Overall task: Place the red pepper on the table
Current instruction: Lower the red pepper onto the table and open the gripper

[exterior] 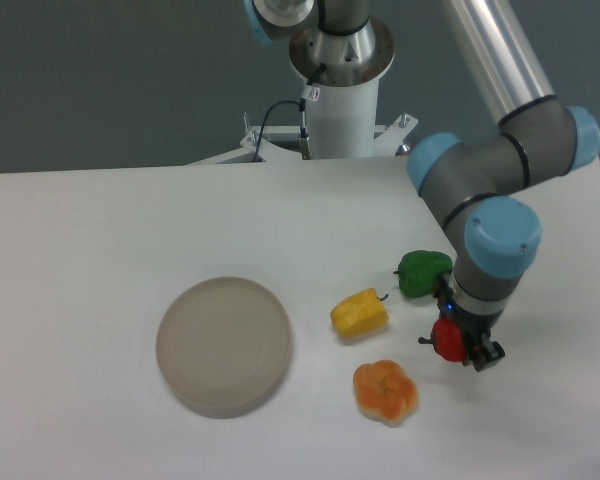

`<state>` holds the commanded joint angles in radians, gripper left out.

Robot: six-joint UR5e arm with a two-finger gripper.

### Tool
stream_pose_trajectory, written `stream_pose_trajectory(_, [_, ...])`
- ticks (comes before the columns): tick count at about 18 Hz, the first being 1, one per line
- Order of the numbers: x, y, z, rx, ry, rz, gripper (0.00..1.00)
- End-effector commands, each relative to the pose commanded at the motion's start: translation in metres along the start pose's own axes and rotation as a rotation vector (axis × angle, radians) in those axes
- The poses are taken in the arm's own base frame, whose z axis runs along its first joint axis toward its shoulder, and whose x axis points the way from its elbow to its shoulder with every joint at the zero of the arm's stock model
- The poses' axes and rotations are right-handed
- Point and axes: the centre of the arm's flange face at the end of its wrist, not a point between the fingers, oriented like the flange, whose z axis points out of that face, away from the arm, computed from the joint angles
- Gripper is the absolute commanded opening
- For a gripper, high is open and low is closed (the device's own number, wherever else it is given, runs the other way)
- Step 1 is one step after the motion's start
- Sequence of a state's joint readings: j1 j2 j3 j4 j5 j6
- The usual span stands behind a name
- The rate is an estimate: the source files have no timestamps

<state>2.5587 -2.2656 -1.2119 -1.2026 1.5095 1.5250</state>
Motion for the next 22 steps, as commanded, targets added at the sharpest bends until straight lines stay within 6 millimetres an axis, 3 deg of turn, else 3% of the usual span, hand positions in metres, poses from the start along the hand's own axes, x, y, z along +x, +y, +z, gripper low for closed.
stream_pose_trajectory(6, [-0.003,0.005,0.025,0.001,0.034,-0.067,0.39])
stream_pose_trajectory(22, [0.000,0.000,0.036,0.053,0.061,-0.146,0.41])
